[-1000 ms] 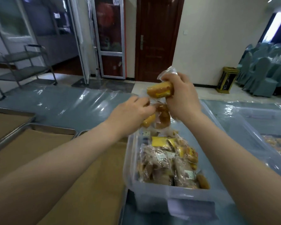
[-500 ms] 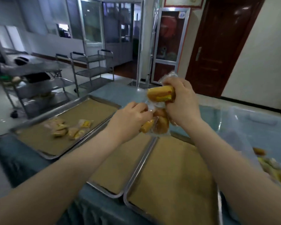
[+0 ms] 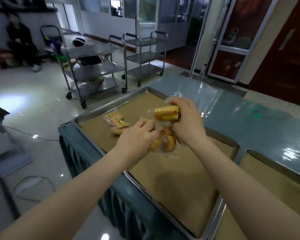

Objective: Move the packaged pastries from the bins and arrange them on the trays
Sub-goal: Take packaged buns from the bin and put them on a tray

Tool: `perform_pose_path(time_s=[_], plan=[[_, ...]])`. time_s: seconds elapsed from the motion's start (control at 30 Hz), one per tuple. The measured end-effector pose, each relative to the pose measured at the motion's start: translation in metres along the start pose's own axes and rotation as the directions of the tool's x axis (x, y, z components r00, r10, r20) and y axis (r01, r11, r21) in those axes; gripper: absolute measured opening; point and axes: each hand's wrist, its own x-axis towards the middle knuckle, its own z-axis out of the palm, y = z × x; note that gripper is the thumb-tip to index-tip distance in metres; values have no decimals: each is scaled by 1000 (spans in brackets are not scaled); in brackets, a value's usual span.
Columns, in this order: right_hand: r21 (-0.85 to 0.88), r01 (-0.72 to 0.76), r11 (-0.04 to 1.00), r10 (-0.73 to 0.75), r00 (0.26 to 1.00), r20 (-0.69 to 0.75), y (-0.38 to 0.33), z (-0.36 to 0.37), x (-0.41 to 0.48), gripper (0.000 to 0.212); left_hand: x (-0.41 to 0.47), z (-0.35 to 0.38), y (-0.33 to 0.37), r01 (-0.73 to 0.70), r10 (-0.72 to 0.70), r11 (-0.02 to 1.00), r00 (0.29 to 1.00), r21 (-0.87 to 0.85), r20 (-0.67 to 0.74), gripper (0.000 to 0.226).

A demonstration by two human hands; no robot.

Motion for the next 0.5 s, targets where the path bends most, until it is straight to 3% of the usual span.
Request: perform_pose_path(time_s=[0.3, 0.5], plan=[[109, -132, 985, 110, 976, 190, 25, 141, 80, 62, 21, 91, -123, 121, -119, 993, 967, 7, 225, 33], [54, -372, 926, 357, 915, 188, 40, 197, 98, 67, 34, 155, -190, 273, -232, 959, 910, -77, 344, 42]])
